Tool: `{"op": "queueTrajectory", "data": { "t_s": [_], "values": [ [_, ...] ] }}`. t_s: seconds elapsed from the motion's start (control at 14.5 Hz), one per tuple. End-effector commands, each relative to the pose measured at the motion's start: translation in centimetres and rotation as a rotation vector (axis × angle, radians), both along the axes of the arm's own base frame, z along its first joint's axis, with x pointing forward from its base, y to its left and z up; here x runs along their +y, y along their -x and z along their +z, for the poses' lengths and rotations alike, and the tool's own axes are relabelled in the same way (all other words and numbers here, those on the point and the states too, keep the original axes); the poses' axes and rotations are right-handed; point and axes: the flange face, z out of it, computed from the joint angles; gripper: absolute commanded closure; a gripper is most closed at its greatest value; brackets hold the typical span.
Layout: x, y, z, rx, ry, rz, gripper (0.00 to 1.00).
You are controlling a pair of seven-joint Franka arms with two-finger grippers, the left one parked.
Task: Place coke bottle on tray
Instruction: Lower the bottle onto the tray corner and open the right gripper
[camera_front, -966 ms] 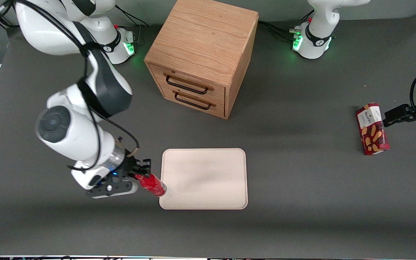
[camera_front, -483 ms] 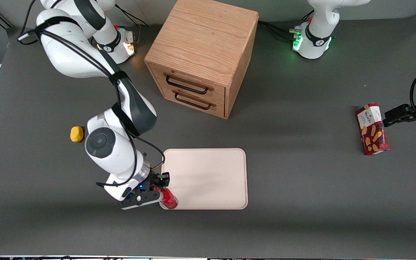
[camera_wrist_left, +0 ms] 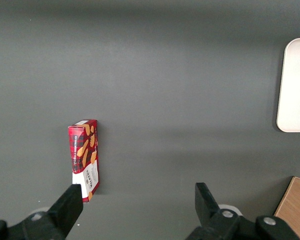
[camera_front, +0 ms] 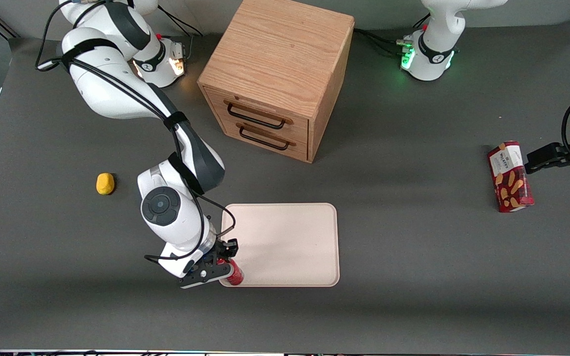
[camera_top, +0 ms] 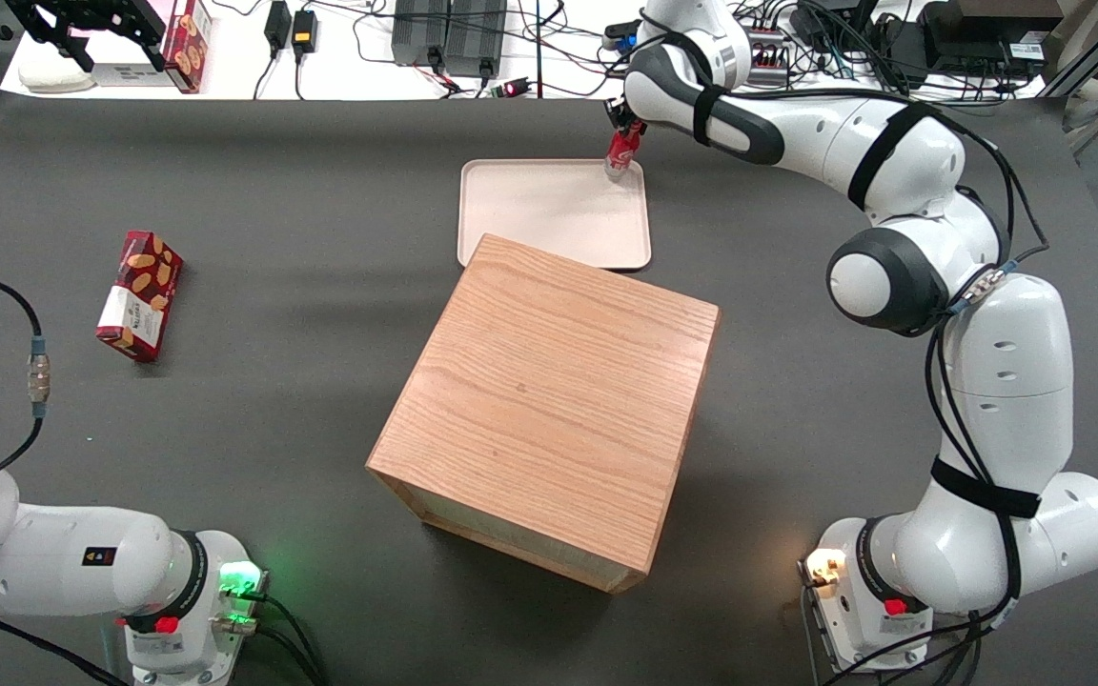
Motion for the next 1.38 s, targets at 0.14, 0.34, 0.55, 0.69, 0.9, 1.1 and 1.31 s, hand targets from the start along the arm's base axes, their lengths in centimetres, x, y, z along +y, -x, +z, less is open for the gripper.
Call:
{"op": "queueTrajectory", "data": {
  "t_s": [0.14,0.34,0.55,0.69,0.9,1.1,1.31],
  "values": [
    [0.1,0.5,0.4,0.008,0.023,0.017,1.0],
    [0.0,0.9,0.5,0.026,0.031,0.015,0.93],
    [0.1,1.2,0.3,0.049,0.041,0.008,0.3],
    [0.2,1.2,0.3,0.047,0.037,-0.017,0.0],
    [0.1,1.2,0.3,0.043,0.038,-0.016,0.0],
    [-0.1,1.0,0.5,0.038,0.035,-0.019,0.0],
    [-0.5,1.1,2.8,0.026,0.022,-0.034,0.0]
  ]
}}
